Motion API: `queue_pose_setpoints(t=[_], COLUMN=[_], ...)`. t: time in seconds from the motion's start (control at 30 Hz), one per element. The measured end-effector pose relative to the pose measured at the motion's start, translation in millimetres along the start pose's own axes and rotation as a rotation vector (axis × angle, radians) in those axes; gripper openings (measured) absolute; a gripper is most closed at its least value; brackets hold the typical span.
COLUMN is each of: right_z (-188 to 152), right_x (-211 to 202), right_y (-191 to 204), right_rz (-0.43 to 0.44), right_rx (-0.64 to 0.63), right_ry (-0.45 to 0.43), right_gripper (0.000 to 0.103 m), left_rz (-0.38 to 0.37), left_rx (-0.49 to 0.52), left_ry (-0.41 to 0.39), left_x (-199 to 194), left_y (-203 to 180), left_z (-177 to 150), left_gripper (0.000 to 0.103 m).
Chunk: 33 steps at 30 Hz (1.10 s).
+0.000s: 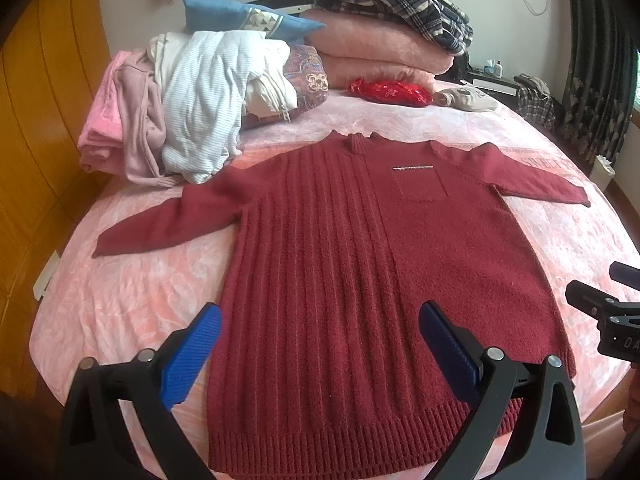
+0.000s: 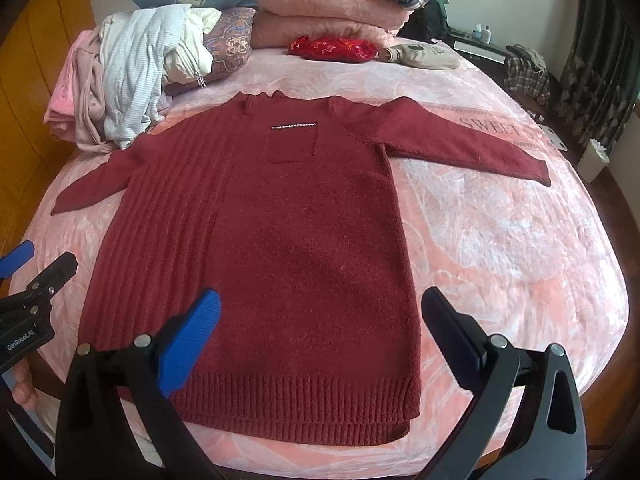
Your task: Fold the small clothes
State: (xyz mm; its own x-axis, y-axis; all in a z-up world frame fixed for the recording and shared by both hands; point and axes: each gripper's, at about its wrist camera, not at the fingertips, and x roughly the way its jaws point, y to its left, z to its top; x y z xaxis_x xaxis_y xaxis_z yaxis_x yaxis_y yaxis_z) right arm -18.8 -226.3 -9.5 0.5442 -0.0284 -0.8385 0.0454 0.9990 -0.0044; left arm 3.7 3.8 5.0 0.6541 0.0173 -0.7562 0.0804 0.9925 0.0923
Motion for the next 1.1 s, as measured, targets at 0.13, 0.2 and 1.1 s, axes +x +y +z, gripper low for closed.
queue_pose_setpoints(t=[0.13, 0.2, 1.1], right_z=[0.6, 0.1, 0.1], right_x=[0.6, 0.7, 0.9], right_y=[-1.6, -2.5, -6.7], right_rz=[0.002, 0.002, 0.009], right_rx=[0.008, 0.010, 0.016], right_ry=[0.006, 0.006, 0.004], right_gripper=[0.100, 0.100, 0.100], left_rz=[-0.001, 0.001, 0.003], left_rx=[0.001, 0.002, 0.003], left_ry=[-0.003, -0.006, -0.005], left_x=[0.2, 0.0, -0.3], left_y=[0.0, -0.9, -1.4], left_z=[-1.5, -2.6, -2.0], left_gripper=[0.099, 0.099, 0.099])
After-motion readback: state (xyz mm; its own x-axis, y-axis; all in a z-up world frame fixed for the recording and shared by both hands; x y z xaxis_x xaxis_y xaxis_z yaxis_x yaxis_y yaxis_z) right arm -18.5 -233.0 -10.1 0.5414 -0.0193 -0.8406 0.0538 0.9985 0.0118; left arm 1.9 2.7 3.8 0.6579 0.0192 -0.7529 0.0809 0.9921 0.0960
